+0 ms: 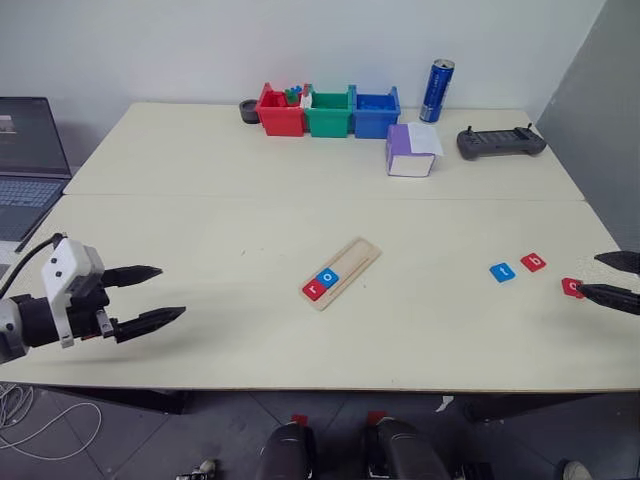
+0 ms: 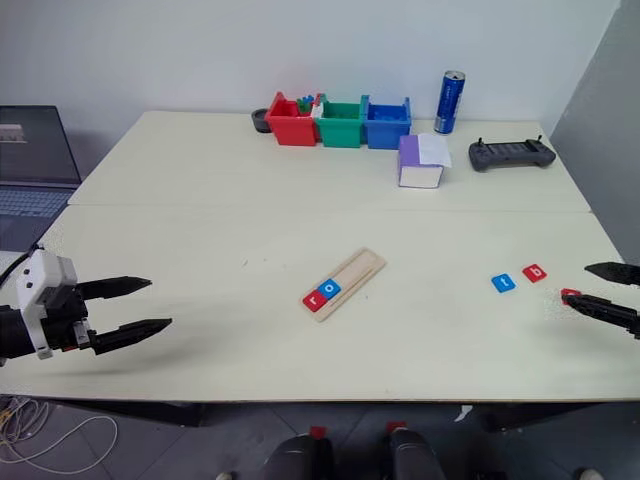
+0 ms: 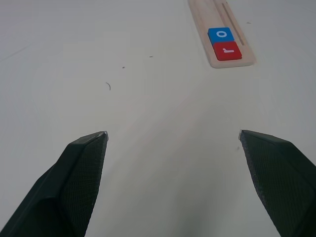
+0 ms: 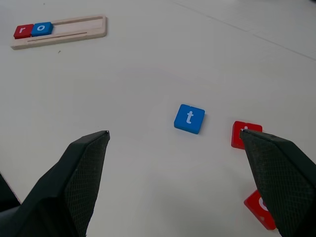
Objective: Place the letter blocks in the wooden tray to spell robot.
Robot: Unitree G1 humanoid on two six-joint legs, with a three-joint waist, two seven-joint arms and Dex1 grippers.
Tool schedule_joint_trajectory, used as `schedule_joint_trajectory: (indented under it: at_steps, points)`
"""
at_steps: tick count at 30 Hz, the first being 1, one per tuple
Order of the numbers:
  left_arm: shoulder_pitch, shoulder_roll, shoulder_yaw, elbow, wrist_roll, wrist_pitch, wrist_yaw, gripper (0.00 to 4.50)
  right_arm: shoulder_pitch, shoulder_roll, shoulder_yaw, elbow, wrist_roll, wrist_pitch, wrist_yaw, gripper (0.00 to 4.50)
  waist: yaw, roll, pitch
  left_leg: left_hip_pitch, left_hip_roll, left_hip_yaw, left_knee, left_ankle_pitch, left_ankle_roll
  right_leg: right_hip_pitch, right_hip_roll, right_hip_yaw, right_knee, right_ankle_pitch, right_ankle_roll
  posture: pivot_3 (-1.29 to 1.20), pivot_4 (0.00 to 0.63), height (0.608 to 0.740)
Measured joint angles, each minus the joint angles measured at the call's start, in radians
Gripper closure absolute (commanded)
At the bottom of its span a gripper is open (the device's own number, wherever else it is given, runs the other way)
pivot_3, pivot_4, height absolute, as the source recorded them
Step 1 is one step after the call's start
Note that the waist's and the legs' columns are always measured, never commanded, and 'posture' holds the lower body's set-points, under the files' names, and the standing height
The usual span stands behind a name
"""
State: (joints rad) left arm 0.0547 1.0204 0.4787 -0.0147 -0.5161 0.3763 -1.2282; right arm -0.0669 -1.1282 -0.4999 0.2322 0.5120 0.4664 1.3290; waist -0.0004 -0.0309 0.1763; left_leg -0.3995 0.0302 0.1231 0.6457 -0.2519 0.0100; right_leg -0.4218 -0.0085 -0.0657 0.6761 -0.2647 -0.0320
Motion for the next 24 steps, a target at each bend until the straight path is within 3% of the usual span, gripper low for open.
schedule_joint_trajectory:
  at_steps: [21, 24]
  points:
    - [-0.071, -0.066, -0.083, -0.037, -0.005, 0.024, 0.058, 0.00, 0.028, 0.038, 0.007, -0.122, 0.024, 0.066, -0.044, 0.03, -0.001, 0.000, 0.000, 0.001, 0.000, 0.000, 0.001, 0.000, 0.000, 0.001, 0.000, 0.000, 0.002, 0.000, 0.000, 0.00, 0.150, 0.740]
    - [-0.087, -0.127, -0.130, -0.082, 0.004, 0.013, 0.087, 0.00, 0.027, 0.052, 0.008, -0.143, 0.028, 0.070, -0.053, 0.03, 0.000, 0.000, 0.000, 0.001, -0.001, 0.000, 0.002, 0.000, 0.000, 0.002, 0.000, 0.000, 0.002, 0.000, 0.000, 0.00, 0.150, 0.740]
